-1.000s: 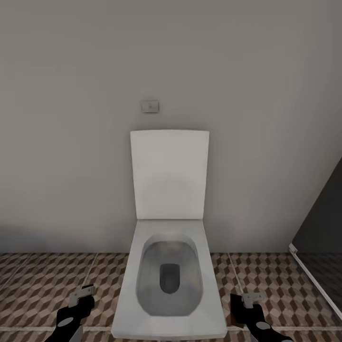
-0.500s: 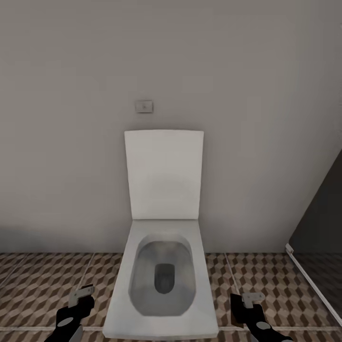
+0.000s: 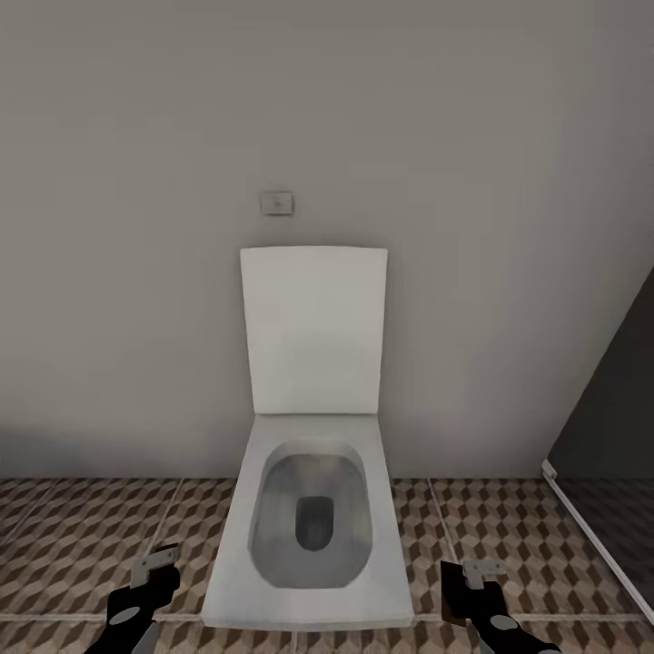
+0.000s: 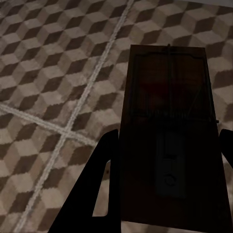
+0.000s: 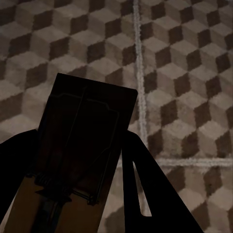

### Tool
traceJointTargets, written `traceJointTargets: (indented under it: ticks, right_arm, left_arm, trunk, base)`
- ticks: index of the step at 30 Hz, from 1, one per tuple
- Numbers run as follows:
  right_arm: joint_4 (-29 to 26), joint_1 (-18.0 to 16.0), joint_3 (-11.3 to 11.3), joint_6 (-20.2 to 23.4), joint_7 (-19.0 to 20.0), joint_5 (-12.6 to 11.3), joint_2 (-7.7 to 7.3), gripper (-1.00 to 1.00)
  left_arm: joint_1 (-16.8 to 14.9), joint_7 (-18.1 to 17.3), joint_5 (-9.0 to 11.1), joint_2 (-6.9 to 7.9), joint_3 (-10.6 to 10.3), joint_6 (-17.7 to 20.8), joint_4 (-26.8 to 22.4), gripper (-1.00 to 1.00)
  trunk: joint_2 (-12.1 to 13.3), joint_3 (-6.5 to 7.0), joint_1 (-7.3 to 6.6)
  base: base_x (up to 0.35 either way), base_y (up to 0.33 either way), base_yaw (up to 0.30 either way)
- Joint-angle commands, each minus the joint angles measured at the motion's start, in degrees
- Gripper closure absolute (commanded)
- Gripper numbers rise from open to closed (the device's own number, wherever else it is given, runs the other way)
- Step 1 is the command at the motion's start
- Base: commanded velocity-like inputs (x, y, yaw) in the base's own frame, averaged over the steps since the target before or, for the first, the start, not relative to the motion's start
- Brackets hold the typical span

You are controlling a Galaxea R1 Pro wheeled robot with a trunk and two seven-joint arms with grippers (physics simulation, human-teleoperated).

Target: Take the four mousetraps from the cabinet in the bathroom and place them on the bathroom floor. Make sure all four end up on the same floor surface, and ensure that at least two of them are either under or directly next to the same bathroom sink.

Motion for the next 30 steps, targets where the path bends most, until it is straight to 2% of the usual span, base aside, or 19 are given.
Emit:
traceJointTargets:
  ticks: [1, 5, 30]
  right_arm:
    - [0.13, -0.05, -0.36, -0.19, -0.3, 0.6, -0.02, 1.0]
    - [0.14, -0.05, -0.36, -0.23, -0.12, 0.54, -0.02, 1.0]
    - [0.08, -0.05, -0.37, -0.36, -0.18, 0.51, -0.02, 1.0]
  left_arm:
    - [-0.02, 0.61, 0.29, 0.09, -0.46, 0.2, -0.1, 1.0]
    - [-0.02, 0.55, 0.25, 0.09, -0.48, 0.35, -0.1, 1.0]
    - [-0.02, 0.76, 0.29, 0.29, -0.44, 0.64, 0.01, 1.0]
  trunk:
    - [-0.02, -0.05, -0.01]
    - [-0.02, -0.05, -0.01]
    - [-0.36, -5.59, 0.63]
  base:
    - [-0.002, 0.0, 0.0]
    - [0.0, 0.0, 0.0]
    - [0.0, 0.0, 0.0]
